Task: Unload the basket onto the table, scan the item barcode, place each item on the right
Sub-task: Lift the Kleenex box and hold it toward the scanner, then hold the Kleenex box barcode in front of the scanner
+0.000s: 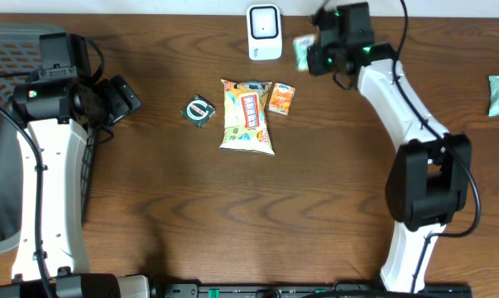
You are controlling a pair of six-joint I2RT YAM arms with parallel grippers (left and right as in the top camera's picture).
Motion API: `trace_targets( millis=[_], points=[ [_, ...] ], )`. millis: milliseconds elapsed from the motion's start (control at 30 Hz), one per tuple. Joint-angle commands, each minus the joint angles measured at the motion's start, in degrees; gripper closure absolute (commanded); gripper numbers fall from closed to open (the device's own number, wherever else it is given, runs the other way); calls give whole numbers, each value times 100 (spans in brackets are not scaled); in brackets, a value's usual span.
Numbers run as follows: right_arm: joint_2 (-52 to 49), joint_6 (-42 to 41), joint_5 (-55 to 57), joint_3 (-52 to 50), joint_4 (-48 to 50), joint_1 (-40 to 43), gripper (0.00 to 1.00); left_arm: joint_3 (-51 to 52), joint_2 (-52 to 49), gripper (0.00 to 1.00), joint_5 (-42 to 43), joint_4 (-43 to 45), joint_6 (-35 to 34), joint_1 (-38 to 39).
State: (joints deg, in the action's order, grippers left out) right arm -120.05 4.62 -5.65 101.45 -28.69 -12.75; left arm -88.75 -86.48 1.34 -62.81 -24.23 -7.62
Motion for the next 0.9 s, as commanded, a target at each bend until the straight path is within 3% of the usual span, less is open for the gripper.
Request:
trace_targets(
  millis=[0, 400, 700, 867],
  points=[
    [-20, 1460, 2201, 116, 356, -428, 99, -42, 2, 3, -35, -15, -52, -9],
    [-385, 1731, 2138, 122, 2433, -981, 99, -42, 2, 2, -35, -15, -52, -9],
    [-780, 1891, 1764, 490, 2931, -1016, 99, -42, 2, 2, -35, -15, -52, -9],
    [-1180, 2769, 1056, 533, 3484, -1032, 99, -42, 2, 2, -35, -15, -52, -9]
  ],
)
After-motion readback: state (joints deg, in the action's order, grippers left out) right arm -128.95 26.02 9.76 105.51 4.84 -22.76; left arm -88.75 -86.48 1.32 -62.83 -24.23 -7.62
